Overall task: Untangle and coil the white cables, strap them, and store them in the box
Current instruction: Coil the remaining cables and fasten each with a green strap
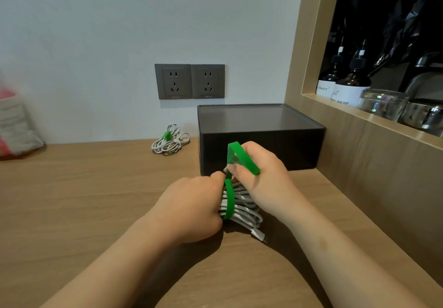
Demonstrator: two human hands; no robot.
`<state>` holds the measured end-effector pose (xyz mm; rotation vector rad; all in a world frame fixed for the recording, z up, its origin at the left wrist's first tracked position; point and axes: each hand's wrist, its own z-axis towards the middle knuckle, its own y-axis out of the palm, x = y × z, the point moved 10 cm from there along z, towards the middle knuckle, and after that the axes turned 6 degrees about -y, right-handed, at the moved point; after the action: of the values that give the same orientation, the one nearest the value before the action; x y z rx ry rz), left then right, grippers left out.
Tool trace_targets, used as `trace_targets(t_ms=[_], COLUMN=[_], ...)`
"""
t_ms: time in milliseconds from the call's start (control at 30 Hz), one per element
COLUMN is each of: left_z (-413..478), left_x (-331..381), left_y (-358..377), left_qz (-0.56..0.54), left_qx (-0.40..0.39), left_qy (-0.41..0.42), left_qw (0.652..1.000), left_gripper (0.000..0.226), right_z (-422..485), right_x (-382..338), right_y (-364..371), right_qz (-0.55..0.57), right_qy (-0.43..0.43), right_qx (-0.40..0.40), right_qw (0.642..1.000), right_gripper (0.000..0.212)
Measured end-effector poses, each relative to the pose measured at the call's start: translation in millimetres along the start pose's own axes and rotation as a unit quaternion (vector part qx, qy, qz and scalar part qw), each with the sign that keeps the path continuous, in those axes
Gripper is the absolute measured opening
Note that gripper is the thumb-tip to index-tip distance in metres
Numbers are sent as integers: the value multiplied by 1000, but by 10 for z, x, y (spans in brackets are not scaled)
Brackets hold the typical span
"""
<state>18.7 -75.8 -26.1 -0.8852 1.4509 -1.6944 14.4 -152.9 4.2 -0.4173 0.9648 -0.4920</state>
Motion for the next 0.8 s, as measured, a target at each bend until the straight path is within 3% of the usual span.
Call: trace_targets(t_ms=[133, 300, 433, 567, 700, 800], left_z=[20, 34, 35, 32, 28, 28], left_x=[-25, -41, -51, -41, -39, -36], left_y=[27, 55, 70, 57, 65, 59], left_qz=[-31, -51, -64, -69, -79, -75], left_qx=[-9, -22, -31, -26, -33, -24], left_qy=[1, 3, 1, 9, 10, 12], left_qw=[999, 998, 997, 997, 996, 997], left_gripper=[32, 41, 31, 30, 32, 29], right_z=[19, -3, -33, -65, -57, -16], right_x=[125, 144, 118, 138, 170, 56], right_y=[14, 58, 77, 47, -40, -35], right_qz=[68, 137, 121, 179, 109, 23], right_qy=[52, 83, 78, 91, 89, 34], right_qx=[-9, -53, -94, -125, -103, -84], right_qw=[996, 986, 985, 972, 985, 996], right_gripper=[8, 25, 44, 44, 53, 54])
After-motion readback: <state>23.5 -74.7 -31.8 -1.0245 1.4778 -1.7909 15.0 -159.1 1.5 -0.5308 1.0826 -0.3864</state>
